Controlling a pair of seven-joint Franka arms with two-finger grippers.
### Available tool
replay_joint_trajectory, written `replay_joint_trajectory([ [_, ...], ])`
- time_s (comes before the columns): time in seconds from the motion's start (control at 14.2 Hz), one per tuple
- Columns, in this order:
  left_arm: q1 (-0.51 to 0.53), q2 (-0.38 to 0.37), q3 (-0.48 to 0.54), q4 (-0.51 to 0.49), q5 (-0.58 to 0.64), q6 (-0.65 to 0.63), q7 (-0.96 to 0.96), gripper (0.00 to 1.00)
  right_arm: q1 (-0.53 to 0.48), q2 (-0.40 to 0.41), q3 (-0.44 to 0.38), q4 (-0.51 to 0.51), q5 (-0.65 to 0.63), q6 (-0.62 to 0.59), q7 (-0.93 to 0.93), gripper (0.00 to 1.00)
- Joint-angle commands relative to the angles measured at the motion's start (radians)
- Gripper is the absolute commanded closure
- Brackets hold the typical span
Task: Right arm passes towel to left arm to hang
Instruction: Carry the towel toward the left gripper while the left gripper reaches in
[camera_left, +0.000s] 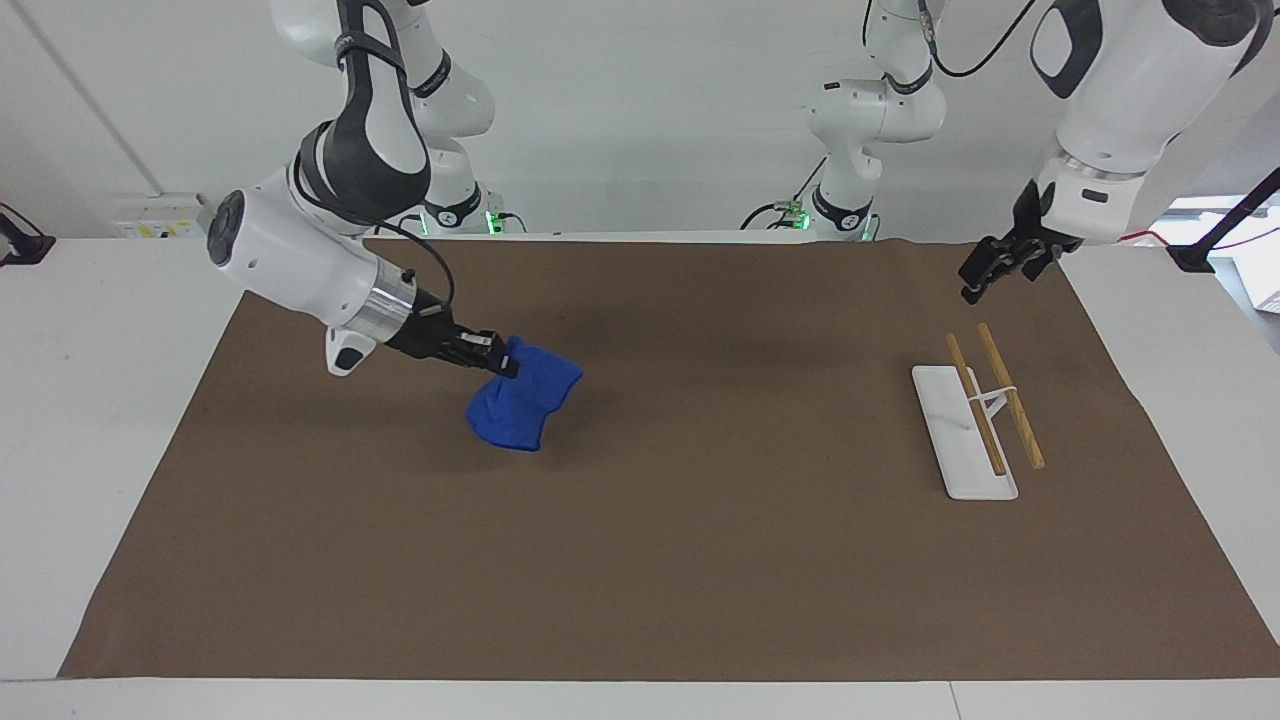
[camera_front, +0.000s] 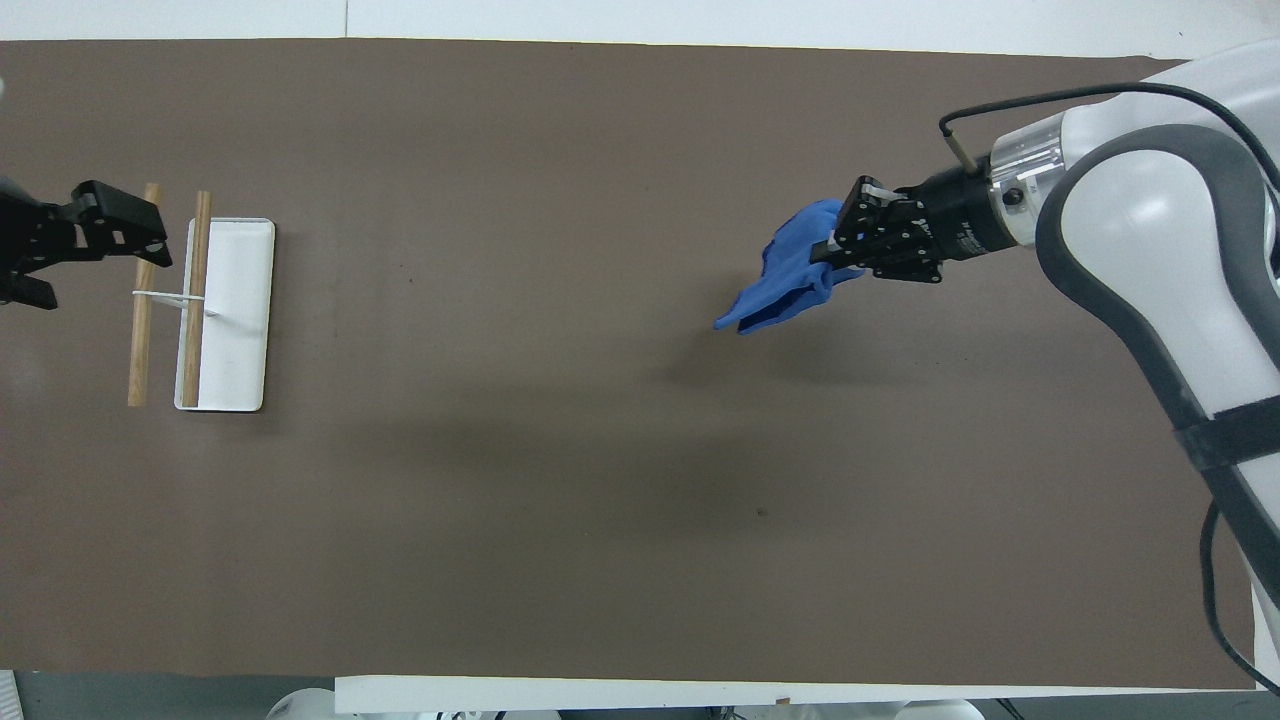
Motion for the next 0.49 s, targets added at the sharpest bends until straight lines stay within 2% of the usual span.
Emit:
replay_joint_trajectory([
  [0.0, -0.071, -0.04, 0.009, -0.068, -0.01, 0.075, -0.158, 0.0, 0.054, 0.009, 0.02, 0.015, 0.105, 0.067, 0.191, 1.0],
  [0.21, -0.148, -0.005, 0.011, -0.083, -0.049, 0.208, -0.473, 0.0, 0.137, 0.009, 0.02, 0.01, 0.197, 0.124, 0.365, 1.0],
  [0.42, -0.188, 0.006, 0.011, -0.102, -0.049, 0.236, -0.557, 0.0, 0.245, 0.011, 0.02, 0.007, 0.265, 0.257, 0.573, 1.0],
])
